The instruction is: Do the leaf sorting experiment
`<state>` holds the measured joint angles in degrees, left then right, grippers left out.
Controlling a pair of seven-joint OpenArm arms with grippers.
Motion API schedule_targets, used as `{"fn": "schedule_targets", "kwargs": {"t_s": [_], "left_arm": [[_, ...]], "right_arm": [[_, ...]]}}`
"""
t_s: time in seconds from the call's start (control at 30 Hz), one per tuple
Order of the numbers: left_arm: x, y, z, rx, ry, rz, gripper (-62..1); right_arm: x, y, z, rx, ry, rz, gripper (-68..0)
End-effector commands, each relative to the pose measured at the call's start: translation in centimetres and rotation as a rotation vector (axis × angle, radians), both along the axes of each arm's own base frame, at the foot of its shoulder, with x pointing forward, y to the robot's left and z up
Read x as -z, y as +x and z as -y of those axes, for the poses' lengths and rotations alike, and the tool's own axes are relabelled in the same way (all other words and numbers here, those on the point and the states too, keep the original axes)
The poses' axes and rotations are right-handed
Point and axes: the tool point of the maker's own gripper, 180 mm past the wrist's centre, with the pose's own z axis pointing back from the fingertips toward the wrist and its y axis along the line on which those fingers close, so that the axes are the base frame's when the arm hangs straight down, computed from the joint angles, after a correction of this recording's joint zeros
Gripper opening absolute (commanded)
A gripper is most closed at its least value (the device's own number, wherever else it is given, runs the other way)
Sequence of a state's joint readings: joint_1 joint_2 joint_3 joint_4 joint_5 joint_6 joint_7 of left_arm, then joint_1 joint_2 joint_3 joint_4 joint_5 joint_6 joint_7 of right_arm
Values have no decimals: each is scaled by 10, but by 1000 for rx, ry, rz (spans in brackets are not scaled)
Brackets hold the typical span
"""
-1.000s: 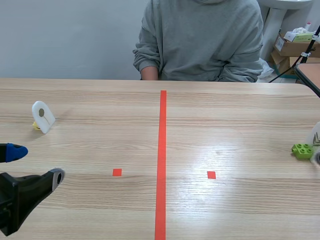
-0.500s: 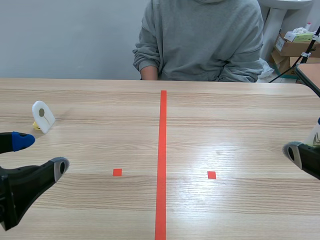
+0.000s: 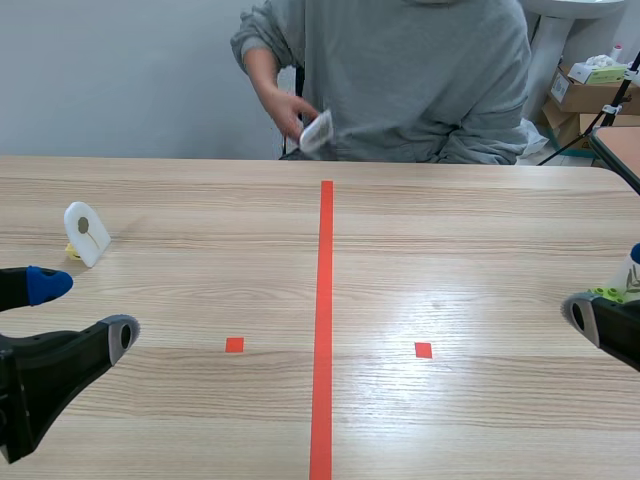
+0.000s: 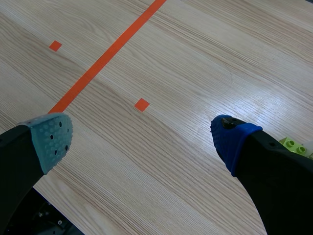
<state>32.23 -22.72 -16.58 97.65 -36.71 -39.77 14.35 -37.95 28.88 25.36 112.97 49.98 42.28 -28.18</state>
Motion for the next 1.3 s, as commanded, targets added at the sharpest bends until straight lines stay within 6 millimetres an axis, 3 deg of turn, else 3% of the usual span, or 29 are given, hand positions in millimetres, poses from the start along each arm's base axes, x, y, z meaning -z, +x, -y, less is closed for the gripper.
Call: {"fn": "schedule_targets", "kwargs": {"t_s": [0.0, 1.27], "left_arm": [[-11, 2, 3, 5, -18, 32, 14], [-11, 2, 3, 5, -16, 33, 14]], "right_arm": [[-3, 2, -4, -10, 20, 13, -98], [0, 0, -10, -24, 34, 1, -97]]}}
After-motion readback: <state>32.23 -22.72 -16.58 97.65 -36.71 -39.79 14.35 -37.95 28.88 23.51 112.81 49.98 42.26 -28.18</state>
